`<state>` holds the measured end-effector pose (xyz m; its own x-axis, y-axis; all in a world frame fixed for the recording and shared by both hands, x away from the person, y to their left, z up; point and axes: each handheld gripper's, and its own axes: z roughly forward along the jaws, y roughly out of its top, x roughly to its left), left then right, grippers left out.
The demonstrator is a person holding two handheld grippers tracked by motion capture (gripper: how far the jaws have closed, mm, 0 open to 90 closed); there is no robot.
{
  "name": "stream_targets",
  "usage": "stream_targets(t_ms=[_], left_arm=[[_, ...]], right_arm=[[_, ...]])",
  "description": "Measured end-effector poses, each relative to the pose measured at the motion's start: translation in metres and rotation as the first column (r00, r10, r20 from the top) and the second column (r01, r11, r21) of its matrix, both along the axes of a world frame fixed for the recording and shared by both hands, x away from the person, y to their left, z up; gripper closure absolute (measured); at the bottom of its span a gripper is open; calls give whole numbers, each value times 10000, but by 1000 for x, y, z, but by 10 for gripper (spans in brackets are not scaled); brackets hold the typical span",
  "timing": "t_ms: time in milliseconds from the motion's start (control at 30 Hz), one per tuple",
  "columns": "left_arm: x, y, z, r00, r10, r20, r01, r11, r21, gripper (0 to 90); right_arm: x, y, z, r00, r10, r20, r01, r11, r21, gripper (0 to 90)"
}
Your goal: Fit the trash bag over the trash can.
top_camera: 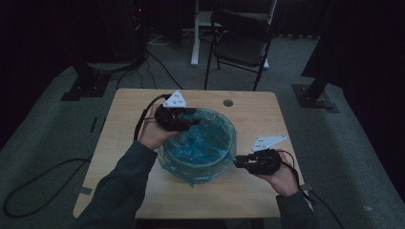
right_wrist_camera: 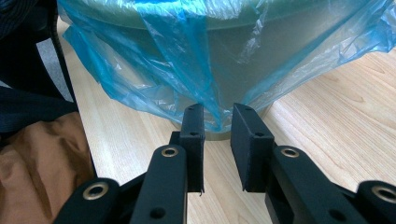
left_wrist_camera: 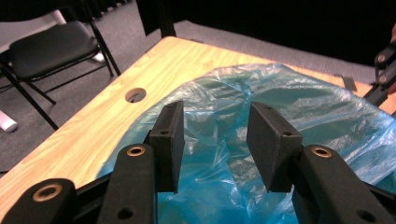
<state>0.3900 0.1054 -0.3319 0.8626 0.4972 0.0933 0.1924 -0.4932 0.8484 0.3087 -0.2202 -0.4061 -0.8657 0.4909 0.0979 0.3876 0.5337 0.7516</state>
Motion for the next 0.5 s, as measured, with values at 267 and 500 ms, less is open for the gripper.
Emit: stream_targets(t_ms=[267, 500], left_arm=[[-7, 17, 3, 9991, 323, 266, -306, 9976, -616, 567], [-10, 32, 3, 9977, 605, 298, -574, 9936, -968, 566]], right_arm=[[0, -1, 0, 10000, -33, 13, 33, 10000, -10, 749], [0, -5, 3, 9999, -110, 94, 109, 9999, 53, 749]])
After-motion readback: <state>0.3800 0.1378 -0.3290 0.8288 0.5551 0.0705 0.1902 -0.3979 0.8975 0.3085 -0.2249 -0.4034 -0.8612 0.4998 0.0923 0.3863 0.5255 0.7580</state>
